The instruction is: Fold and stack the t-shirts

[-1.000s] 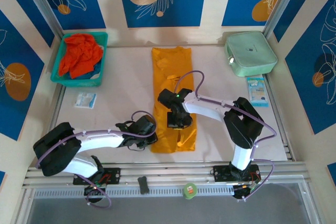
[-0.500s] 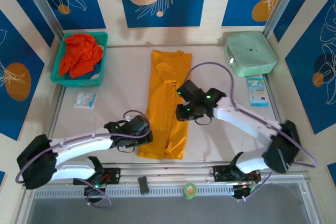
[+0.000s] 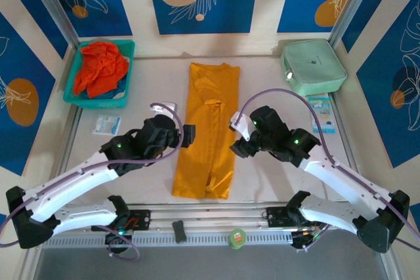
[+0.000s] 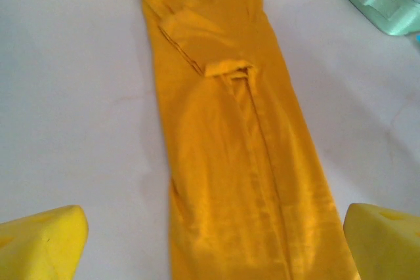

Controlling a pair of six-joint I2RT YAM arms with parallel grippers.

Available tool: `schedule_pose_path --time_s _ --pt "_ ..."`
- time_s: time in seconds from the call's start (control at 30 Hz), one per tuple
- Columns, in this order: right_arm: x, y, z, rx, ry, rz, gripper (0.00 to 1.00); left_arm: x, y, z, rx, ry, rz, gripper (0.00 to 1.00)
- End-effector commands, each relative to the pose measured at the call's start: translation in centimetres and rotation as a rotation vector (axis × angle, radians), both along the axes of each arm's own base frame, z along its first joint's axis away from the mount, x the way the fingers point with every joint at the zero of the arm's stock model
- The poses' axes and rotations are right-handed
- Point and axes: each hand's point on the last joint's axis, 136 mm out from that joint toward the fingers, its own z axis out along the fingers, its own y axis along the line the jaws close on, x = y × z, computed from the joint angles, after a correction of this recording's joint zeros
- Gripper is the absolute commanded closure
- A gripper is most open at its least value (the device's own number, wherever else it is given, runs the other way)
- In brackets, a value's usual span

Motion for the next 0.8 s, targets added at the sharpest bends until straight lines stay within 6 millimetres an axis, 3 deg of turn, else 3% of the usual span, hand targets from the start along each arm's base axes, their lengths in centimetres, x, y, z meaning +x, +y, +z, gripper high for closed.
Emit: schedule_pose_path --time_s 0.0,0.1,0.13,0.23,0.47,0.57,0.77 --pt "3.4 -1.1 1.1 0.072 0.037 -0.14 0.43 0.6 3.5 0.9 0.115 -0.052 0.063 0.01" --pt "7.5 -2.1 -0.6 0.209 0.289 -0.452 0.96 0.4 4.6 0.1 0.073 -0.012 0.1 0.01" --pt "8.8 -2.1 -1.8 0.238 0.397 -0.531 1.0 0.3 4.9 -0.3 0.062 0.007 0.106 0.01" --pt "12.2 -0.4 -5.4 0.293 0.634 -0.575 1.0 -0.2 5.9 -1.4 0.047 0.056 0.123 0.01" --pt "20.6 0.3 -11.8 0.214 0.688 -0.721 1.0 -1.5 6.9 -3.5 0.03 0.119 0.132 0.0" --pt "22.4 0.2 -13.7 0.188 0.708 -0.754 1.0 -1.9 7.0 -4.2 0.022 0.136 0.128 0.01" --pt "24.0 -0.2 -17.9 0.139 0.766 -0.814 1.0 -2.3 6.9 -5.4 0.028 0.172 0.115 0.01"
